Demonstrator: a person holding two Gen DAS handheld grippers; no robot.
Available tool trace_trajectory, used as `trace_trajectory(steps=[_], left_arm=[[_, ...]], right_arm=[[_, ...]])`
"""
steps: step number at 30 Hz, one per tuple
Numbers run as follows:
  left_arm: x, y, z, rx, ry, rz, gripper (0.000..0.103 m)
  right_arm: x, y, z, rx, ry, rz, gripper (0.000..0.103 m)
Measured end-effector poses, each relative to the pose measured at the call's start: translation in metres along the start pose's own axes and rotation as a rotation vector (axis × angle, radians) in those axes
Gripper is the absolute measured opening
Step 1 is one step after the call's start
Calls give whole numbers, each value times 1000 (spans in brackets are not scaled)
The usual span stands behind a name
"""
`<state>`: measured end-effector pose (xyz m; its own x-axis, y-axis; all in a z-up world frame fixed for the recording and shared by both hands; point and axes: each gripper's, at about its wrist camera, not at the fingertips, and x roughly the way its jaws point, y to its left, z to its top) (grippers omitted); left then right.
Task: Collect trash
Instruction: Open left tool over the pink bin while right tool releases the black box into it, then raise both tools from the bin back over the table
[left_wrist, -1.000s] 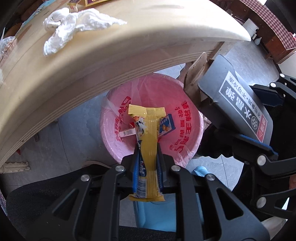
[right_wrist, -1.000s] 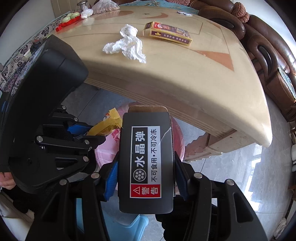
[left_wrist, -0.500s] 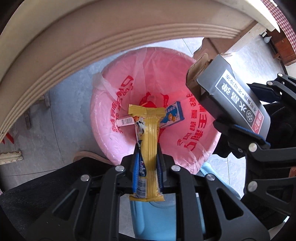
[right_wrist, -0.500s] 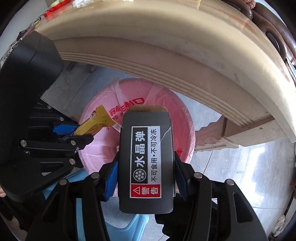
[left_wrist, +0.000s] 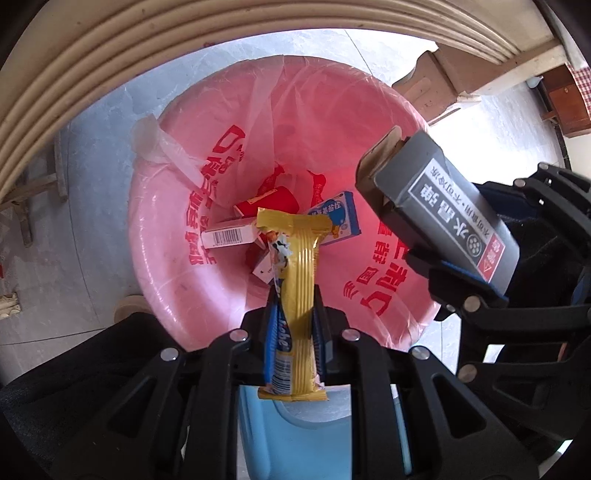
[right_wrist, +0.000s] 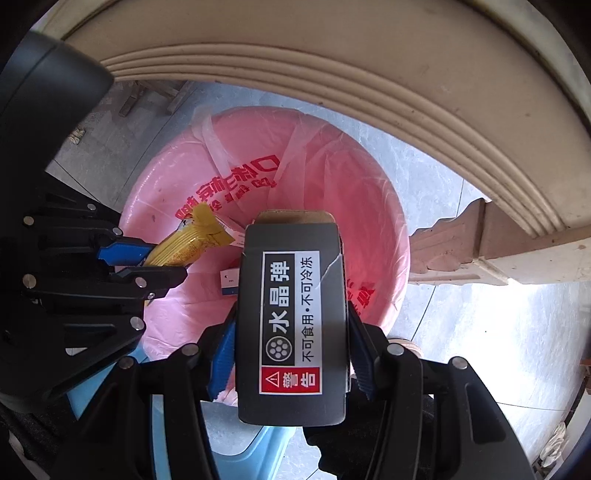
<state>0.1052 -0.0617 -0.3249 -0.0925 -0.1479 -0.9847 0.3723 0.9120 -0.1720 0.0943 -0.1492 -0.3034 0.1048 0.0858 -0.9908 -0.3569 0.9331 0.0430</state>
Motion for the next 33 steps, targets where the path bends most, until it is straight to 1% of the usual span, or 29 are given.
trace_trajectory(steps=[2,4,7,9,10,11,14,16,17,20,26,29,33], left_arm=[[5,2,5,-16,11,-12,17],[8,2,7,-20,17,0,17],[13,4,10,-33,39,-6,18],[17,5,11,-32,64,-1,26],[18,7,12,-39,78,7,36],[20,9,14,-48,83,13,44],[19,16,15,-80,92,-5,52],[19,17,17,-86,89,0,55],[19,18,17,-88,87,5,56],[18,17,16,-81,81,25,58],[10,14,11,-84,74,55,59],[-2,11,3,-71,61,67,59],[-29,5,-12,-53,14,60,59]], right_arm=[[5,-1,2,1,13,7,52],[10,-1,2,-1,24,7,52],[13,-2,3,-3,32,20,52],[12,-4,3,2,35,18,53],[12,-6,4,7,39,16,54],[12,-8,4,12,40,9,57],[10,-12,4,40,30,10,63],[7,-16,5,57,25,20,66],[6,-17,5,62,23,23,68],[3,-17,5,66,22,31,68],[-4,-7,6,35,-2,13,68],[-16,0,1,6,-24,8,68],[-50,13,-9,-41,-97,6,68]])
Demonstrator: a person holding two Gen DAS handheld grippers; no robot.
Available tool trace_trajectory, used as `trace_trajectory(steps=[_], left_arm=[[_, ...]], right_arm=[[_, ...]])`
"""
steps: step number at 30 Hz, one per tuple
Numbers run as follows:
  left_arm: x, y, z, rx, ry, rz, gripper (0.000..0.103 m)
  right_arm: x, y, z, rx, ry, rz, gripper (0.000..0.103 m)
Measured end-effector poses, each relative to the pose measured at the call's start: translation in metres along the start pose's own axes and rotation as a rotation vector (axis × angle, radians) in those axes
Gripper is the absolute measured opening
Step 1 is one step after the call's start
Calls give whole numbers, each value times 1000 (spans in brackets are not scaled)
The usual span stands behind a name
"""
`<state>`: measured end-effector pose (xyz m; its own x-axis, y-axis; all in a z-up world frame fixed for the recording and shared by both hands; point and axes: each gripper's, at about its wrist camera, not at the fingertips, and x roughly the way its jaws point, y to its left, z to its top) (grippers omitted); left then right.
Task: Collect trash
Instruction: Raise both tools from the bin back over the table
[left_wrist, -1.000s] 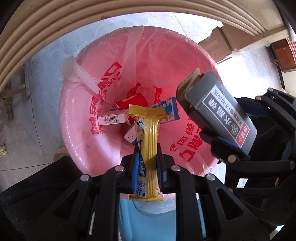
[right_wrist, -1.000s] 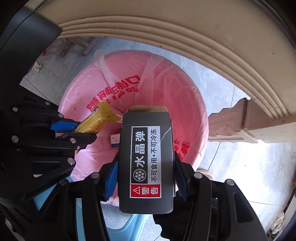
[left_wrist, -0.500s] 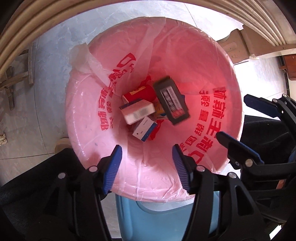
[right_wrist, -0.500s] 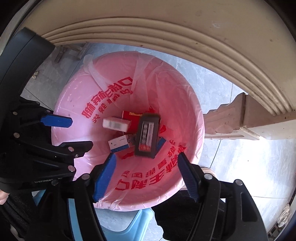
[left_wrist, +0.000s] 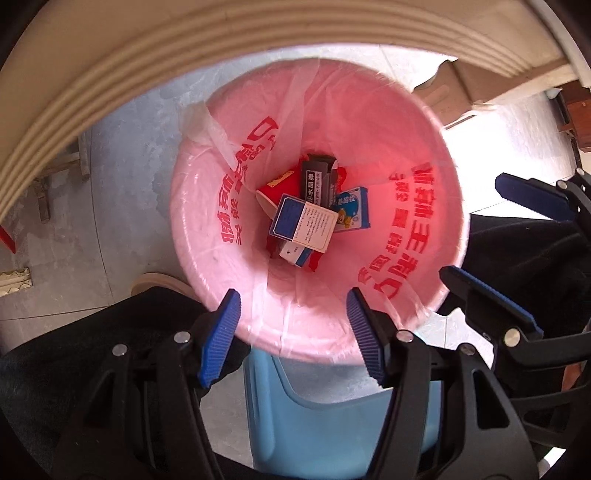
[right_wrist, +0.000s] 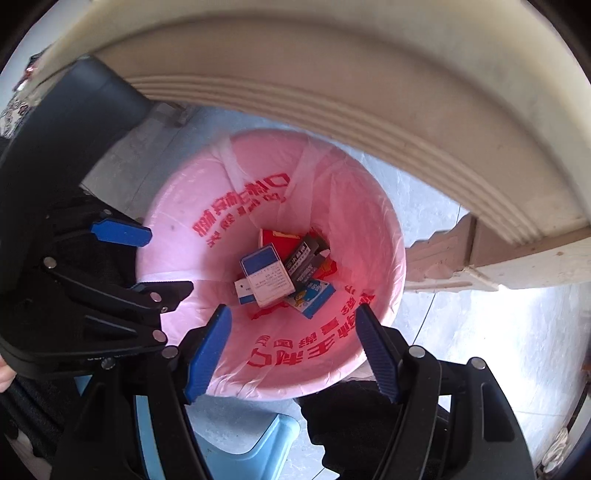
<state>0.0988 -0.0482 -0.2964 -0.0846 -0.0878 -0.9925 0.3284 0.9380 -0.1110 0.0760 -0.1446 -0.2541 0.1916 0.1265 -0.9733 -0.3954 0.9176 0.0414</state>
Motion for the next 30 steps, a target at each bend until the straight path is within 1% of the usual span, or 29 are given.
trace_trajectory(steps=[1,3,4,6,7,8,9,10,11,13,15,18,19,21,22,25,26,28,30], left_arm=[[-7,1,-4,6,-21,-12,59],[-34,3,-13,0,-87,-49,60],[-49,4,-19,-5,-122,-66,64],[-82,9,-28,-22,-194,-94,71],[-98,11,-32,-31,-232,-112,74],[-115,14,-35,-45,-270,-125,83],[-131,16,-36,-64,-291,-124,88],[-148,19,-37,-80,-311,-127,91],[-165,22,-36,-91,-339,-132,91],[-196,26,-33,-114,-376,-91,91],[-223,27,-30,-121,-394,-68,92],[-258,30,-21,-134,-404,-74,92],[-269,30,-18,-136,-414,-65,92],[-289,30,-15,-136,-433,-25,92],[-295,28,-12,-132,-437,-14,92],[-317,29,-3,-125,-431,-33,93],[-321,29,-1,-126,-436,-30,93],[-328,28,4,-127,-446,0,93],[-331,30,12,-128,-444,4,93]], right_arm=[[-13,3,-1,-8,-26,0,68],[-40,5,-3,-11,-82,24,69],[-57,5,-4,-3,-116,38,71],[-89,5,-5,12,-177,18,81],[-106,5,-6,10,-213,18,89],[-124,5,-6,4,-253,27,94],[-140,4,-6,-4,-288,33,95],[-157,5,-5,-15,-318,38,96],[-171,5,-2,-28,-337,44,96],[-197,8,5,-65,-362,51,96],[-218,11,15,-119,-384,37,96],[-245,10,35,-201,-396,33,96],[-254,7,42,-226,-398,45,96],[-270,1,57,-257,-407,53,96],[-278,-3,64,-266,-417,53,96],[-292,-18,84,-300,-412,94,96],[-295,-21,90,-309,-408,97,96],[-299,-29,101,-325,-406,86,96],[-301,-33,112,-349,-404,77,96]])
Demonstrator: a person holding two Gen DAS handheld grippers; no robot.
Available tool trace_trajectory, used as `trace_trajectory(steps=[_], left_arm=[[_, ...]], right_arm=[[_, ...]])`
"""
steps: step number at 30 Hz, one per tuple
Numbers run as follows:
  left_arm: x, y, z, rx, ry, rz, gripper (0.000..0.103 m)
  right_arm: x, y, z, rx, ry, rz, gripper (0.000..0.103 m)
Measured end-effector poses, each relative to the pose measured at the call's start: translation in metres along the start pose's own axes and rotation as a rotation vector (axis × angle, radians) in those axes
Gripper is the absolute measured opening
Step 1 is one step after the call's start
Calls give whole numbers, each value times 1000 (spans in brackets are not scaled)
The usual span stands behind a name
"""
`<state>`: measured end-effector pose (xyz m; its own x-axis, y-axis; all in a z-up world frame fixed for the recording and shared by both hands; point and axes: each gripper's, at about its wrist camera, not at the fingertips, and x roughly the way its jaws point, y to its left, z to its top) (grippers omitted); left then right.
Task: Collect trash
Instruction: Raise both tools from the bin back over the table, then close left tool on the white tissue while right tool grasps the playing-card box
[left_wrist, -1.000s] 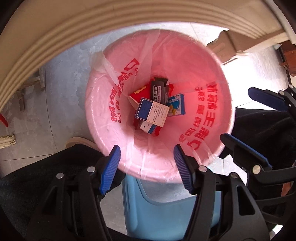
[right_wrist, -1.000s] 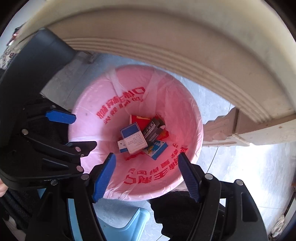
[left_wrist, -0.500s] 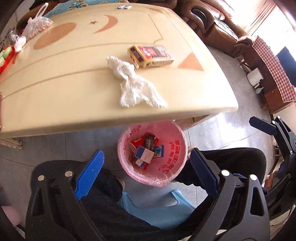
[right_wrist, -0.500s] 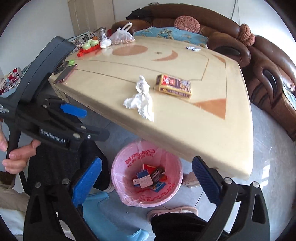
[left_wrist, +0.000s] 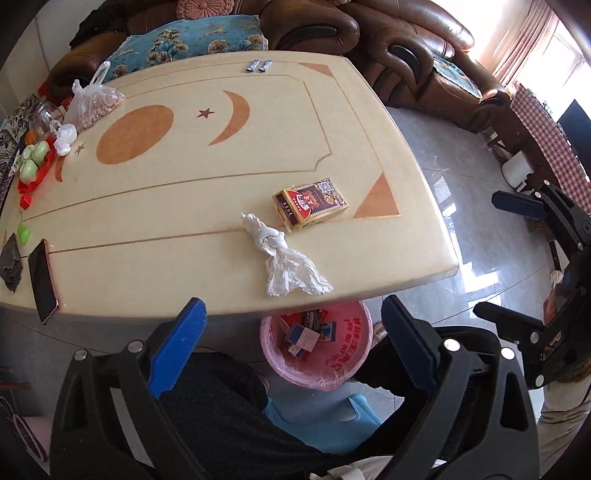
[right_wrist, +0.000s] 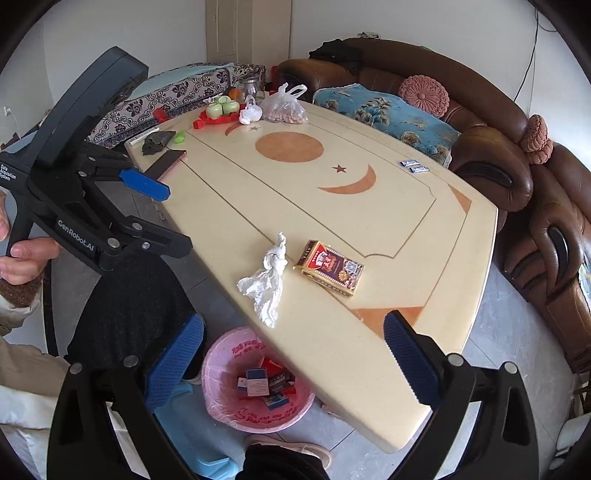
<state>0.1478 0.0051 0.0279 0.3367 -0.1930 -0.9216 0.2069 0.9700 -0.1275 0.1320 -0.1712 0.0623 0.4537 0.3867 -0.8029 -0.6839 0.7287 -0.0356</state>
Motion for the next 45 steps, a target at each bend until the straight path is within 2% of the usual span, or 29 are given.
trace_trajectory(steps=[5,14,26,37,45], left_arm=[[14,2,18,-6,29,11,93],[41,-1,37,24,55,44,93],[108,13,58,-35,146,22,93],[158,14,66,-39,225,28,93],[180,19,68,-55,254,32,93]], right_arm=[[11,-11,11,-54,3,18,96],[39,-34,27,-74,39,52,96],[108,-56,34,-127,167,113,96],[167,-63,41,-273,285,169,96],[215,-55,40,-456,377,226,96]])
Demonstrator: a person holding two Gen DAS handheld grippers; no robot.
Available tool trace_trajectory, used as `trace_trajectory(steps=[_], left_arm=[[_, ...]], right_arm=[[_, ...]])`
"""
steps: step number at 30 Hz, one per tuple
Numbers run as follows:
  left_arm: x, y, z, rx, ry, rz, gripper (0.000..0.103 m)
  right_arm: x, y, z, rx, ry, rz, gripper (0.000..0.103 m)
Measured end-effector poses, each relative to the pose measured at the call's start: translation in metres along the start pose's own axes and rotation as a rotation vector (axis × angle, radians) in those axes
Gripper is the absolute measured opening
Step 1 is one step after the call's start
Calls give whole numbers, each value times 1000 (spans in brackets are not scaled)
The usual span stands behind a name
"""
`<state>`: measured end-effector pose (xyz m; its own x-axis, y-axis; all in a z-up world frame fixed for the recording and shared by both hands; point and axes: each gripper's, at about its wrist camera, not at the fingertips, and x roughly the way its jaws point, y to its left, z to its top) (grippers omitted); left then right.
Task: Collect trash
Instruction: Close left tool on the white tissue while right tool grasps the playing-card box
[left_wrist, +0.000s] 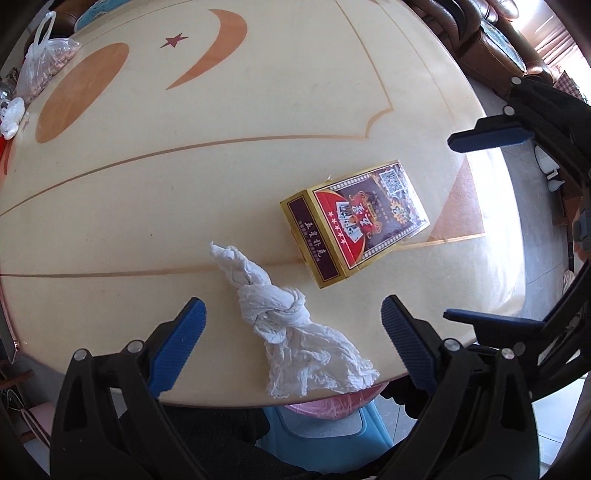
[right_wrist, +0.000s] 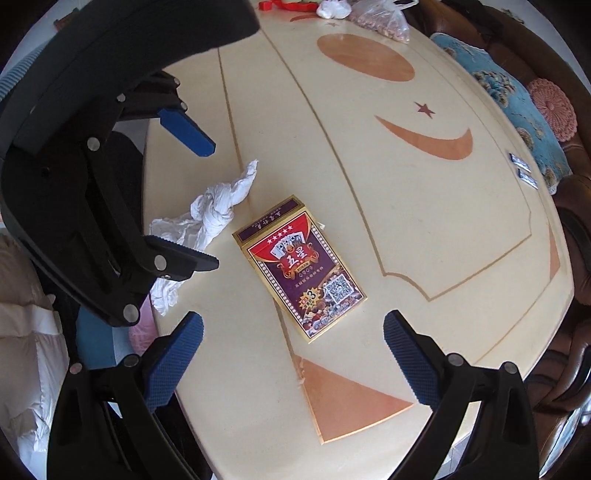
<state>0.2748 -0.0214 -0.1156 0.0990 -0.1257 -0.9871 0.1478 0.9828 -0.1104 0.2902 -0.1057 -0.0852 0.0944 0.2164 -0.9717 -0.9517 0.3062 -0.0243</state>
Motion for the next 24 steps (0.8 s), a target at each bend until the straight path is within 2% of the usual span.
trace_trajectory(steps=[9,12,13,15,19,22,24], left_arm=[[20,8,8,-24,41,-11,93],[25,10,11,-32,52,-13,93],[27,11,13,-33,56,-18,93],[31,15,14,-47,63,-29,93],[33,18,17,-50,61,-43,91],[32,18,20,-47,53,-38,91],[30,16,22,-42,45,-28,87]], right_arm=[[35,-10,11,-100,17,12,95],[46,-9,14,-126,35,-3,87],[50,-9,16,-128,38,-1,81],[59,-9,18,-123,48,11,73],[63,-13,18,-85,35,54,72],[65,-15,16,-67,25,53,71],[66,-15,14,-29,9,46,70]])
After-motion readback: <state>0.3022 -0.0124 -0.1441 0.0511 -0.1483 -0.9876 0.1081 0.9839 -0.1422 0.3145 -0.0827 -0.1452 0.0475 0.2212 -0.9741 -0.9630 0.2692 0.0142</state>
